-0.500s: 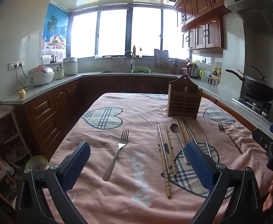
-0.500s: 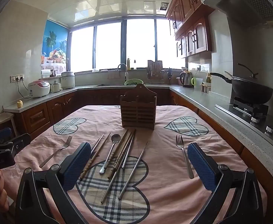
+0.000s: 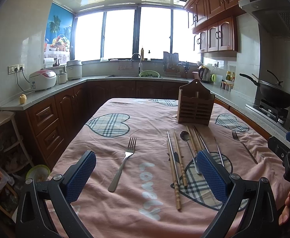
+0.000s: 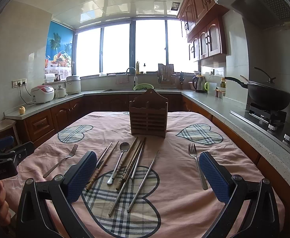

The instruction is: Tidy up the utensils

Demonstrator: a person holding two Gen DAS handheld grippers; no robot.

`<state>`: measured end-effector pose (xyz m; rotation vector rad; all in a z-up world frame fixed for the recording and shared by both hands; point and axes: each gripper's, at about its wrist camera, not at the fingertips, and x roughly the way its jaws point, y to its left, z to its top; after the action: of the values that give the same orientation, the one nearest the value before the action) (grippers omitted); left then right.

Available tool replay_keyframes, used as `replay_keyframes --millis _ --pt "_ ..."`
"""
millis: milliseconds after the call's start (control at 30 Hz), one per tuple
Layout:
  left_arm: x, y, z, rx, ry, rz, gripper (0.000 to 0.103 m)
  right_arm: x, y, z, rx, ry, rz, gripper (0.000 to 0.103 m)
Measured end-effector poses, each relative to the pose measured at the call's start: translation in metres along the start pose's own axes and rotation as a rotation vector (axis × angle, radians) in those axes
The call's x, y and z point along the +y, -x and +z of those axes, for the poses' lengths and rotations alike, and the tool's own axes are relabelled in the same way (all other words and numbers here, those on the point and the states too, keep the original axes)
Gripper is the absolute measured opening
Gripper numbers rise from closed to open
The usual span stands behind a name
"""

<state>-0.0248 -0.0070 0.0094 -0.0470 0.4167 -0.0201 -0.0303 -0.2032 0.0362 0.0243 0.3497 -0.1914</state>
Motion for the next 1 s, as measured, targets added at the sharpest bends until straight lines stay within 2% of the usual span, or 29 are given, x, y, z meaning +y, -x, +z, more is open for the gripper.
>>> replay_keyframes --millis 633,800,867,1000 --pt "0.0 -0.012 0.0 0.018 0.002 0.004 0.102 0.001 -0.007 -0.004 0.025 0.002 0.003 0.103" --pt "0.001 -0.019 0.002 0.035 0.004 -0.001 0.102 -0.002 -0.014 -0.004 0.053 0.0 0.007 0.103" --pt "0.003 -0.024 0.004 0.046 0.014 0.0 0.102 -0.005 -0.018 -0.003 0.097 0.004 0.009 0.103" --pt "0.004 -0.035 0.009 0.067 0.011 -0.011 0.102 -0.005 -0.025 -0.002 0.106 0.001 0.017 0.103"
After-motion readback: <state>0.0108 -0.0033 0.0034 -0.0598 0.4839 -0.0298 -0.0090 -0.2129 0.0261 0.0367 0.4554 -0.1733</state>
